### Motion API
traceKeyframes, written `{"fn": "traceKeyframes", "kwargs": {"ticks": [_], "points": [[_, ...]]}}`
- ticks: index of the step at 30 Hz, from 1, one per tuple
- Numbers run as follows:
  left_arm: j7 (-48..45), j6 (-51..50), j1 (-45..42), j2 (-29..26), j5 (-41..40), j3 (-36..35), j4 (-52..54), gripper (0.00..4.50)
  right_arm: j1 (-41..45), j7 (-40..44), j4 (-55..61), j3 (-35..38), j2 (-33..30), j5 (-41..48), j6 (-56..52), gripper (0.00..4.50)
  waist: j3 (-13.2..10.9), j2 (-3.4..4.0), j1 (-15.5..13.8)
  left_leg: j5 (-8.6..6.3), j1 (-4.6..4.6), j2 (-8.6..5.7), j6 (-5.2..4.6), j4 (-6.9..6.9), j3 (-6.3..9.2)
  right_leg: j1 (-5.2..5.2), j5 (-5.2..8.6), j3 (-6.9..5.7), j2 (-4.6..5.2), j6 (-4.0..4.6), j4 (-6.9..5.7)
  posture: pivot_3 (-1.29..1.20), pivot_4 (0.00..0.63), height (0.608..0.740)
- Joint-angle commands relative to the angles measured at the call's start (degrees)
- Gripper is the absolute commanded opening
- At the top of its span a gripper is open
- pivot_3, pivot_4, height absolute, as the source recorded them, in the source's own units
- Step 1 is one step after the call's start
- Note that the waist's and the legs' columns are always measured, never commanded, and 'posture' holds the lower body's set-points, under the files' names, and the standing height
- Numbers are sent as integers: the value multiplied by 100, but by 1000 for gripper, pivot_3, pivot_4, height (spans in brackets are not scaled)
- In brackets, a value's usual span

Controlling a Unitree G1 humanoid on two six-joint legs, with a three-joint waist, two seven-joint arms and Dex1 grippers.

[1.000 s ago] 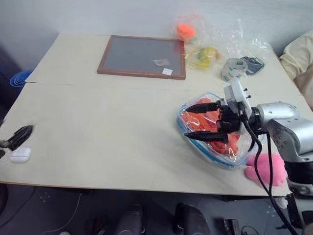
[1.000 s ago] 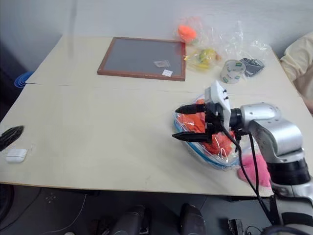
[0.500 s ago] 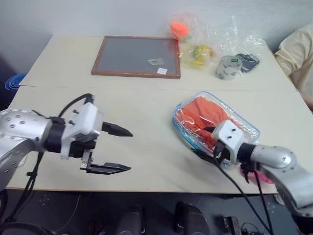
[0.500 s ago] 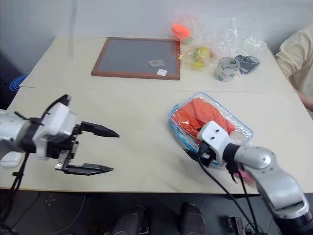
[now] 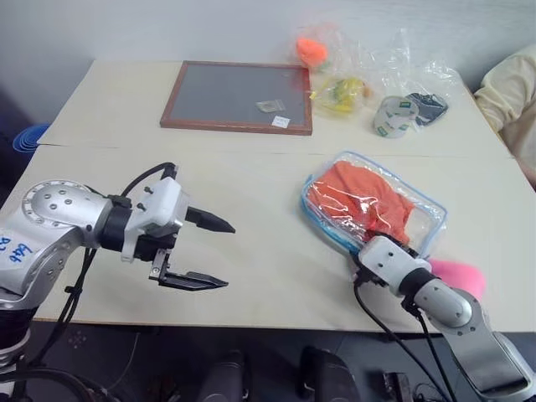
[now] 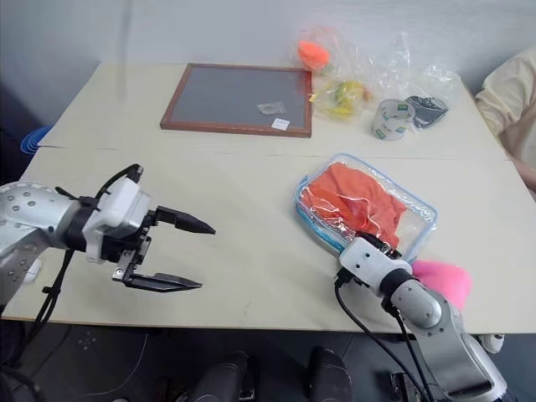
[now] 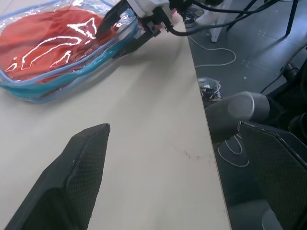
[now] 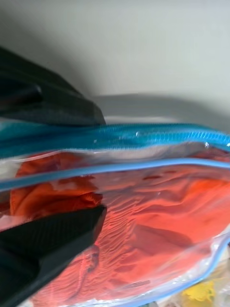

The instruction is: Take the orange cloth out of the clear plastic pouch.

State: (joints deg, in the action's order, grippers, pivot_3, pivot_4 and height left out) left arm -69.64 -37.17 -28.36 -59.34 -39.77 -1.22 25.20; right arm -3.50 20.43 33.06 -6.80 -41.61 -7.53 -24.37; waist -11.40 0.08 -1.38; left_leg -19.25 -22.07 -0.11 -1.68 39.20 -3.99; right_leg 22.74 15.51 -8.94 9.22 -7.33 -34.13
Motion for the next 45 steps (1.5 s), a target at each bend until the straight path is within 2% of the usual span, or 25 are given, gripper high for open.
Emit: {"fn": "traceKeyframes", "kwargs": {"ticks": [1,4,5,10,14,20,27,31,36,38,41,45], "points": [[-26,55,-34,-51,54,-115,43,4500,-8,190,52,71,28,-44,312,1197,0,0,1,0,0,0,0,0,0,0,0,0,0,0,0,0,150,740],[-16,58,73,-89,75,-188,98,4500,48,458,-52,51,-69,-51,578,192,0,0,6,0,0,0,0,0,1,0,0,0,-1,0,0,0,150,740],[-13,54,122,-105,70,-227,128,4500,85,563,-97,38,-89,-32,645,13,0,0,8,0,1,1,0,0,0,0,0,0,-1,0,0,0,150,740],[46,-64,341,-174,-72,-474,328,4500,368,1668,-411,-96,-285,513,1393,13,0,0,11,0,1,9,-1,0,2,0,0,0,-1,0,0,0,150,740],[103,-142,514,-238,-121,-662,461,4500,1259,2398,-1292,-378,-287,584,2567,13,-1,-1,59,1,8,9,-2,1,-1,-5,0,2,-1,0,-1,0,150,740],[222,-353,799,-353,-297,-1014,731,4500,2718,3135,-2946,-1119,269,455,3824,13,-1,-2,152,2,10,17,-1,2,7,-9,1,-4,-1,3,-3,0,150,740],[430,-573,1059,-423,-465,-1353,985,4500,3160,3769,-3627,-1438,563,497,4214,13,0,-2,146,2,9,22,-1,7,11,-14,1,-4,0,2,-3,0,150,740],[459,-614,1164,-476,-523,-1482,1028,4500,3122,3763,-3399,-1275,698,653,3487,1009,0,-2,148,2,10,25,0,7,12,-13,1,-5,-1,3,-6,0,150,740],[505,-640,1212,-491,-572,-1474,1075,4500,2824,3860,-2625,-1018,560,1006,2685,2745,0,-2,127,1,9,24,0,7,13,-13,1,-4,0,3,-6,0,150,740],[511,-632,1205,-487,-585,-1436,1069,4500,2720,3916,-2160,-778,425,1327,2166,3346,-1,-2,121,1,9,23,0,8,13,-13,1,-3,0,3,-6,0,150,740],[520,-592,1131,-450,-573,-1318,1060,4500,2662,4130,-1391,48,-79,2415,771,4405,-2,1,107,1,8,22,-1,8,13,-13,1,-3,1,3,-6,0,150,740],[539,-543,974,-411,-552,-1232,958,4500,2573,4787,-1782,1279,-1267,3327,-307,4467,-2,1,18,-1,7,19,-4,12,11,-14,0,-2,4,4,-6,0,150,740]]}}
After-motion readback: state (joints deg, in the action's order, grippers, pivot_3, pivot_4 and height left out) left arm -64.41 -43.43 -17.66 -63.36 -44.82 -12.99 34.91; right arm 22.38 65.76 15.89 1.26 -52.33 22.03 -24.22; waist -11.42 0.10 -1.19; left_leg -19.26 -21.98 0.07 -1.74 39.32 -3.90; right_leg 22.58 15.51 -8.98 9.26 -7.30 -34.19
